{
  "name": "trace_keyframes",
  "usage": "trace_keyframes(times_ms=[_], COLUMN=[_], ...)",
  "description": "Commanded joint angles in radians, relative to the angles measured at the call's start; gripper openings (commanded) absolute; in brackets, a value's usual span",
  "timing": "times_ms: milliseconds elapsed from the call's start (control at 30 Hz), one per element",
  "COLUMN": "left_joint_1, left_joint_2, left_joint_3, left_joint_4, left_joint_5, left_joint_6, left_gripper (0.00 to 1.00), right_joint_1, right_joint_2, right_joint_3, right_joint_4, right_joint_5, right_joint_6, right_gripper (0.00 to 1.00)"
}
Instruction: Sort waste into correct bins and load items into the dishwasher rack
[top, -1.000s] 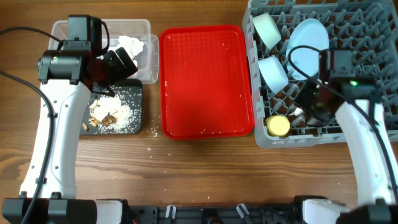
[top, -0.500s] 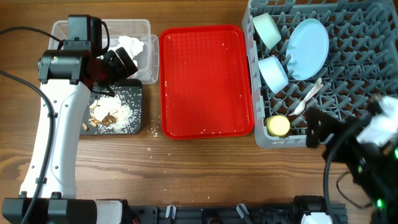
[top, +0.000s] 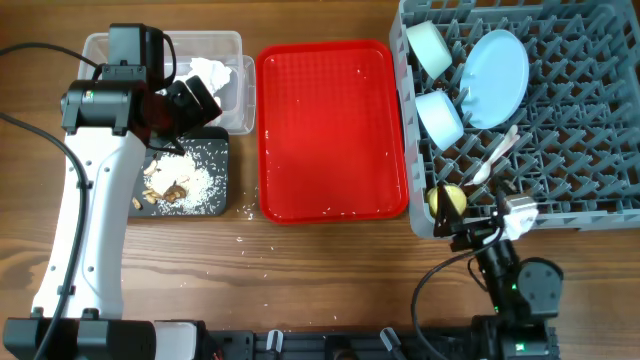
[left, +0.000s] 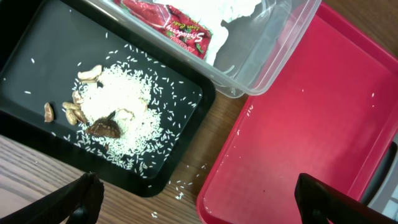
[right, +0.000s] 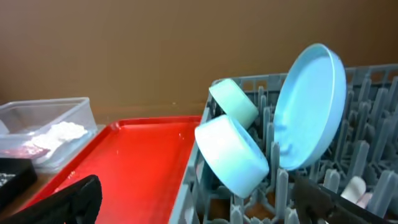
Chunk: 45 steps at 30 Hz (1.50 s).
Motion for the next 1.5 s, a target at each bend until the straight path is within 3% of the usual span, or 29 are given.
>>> trace_keyframes(times_ms=[0, 667, 767, 867, 967, 1067, 1233, 1467], left_joint_1=[0.007, 0.006, 0.009, 0.009, 0.017, 0.059, 0.082, 0.082], left_joint_2=[-0.001, -0.023, -0.098, -0.286, -0.556, -0.813, -1.169, -1.402], left_joint_3=[0.006, 0.006, -0.009, -0.191, -0.507, -0.782, -1.096, -1.412], left_joint_4=[0.0, -0.035, 0.045, 0.339, 0.607, 0.73, 0.873, 1.146], left_joint_5=[-0.013, -0.014, -0.059, -0.011, 0.044, 0.044, 0.043, 0.043], left_joint_6=[0.004, 0.031, 0.035, 0.098, 0.196, 0.192, 0.206, 0.242], left_gripper=[1.0, 1.0, 1.0, 1.0, 1.0, 1.0, 1.0, 1.0], right_joint_1=[0.015, 0.023, 0.023, 0.023, 0.023, 0.023, 0.023, 0.023], right_joint_2=[-0.079, -0.089, -0.089, -0.089, -0.089, -0.089, -0.089, -0.089], right_joint_3=[-0.06, -0.059, -0.059, -0.059, -0.059, -0.059, -0.059, -0.059], right_joint_4=[0.017, 0.017, 0.017, 0.017, 0.017, 0.017, 0.017, 0.017], right_joint_5=[0.036, 0.035, 0.035, 0.035, 0.035, 0.035, 0.035, 0.035], right_joint_6=[0.018, 0.019, 0.019, 0.019, 0.019, 0.019, 0.019, 0.019], right_gripper=[1.0, 1.0, 1.0, 1.0, 1.0, 1.0, 1.0, 1.0])
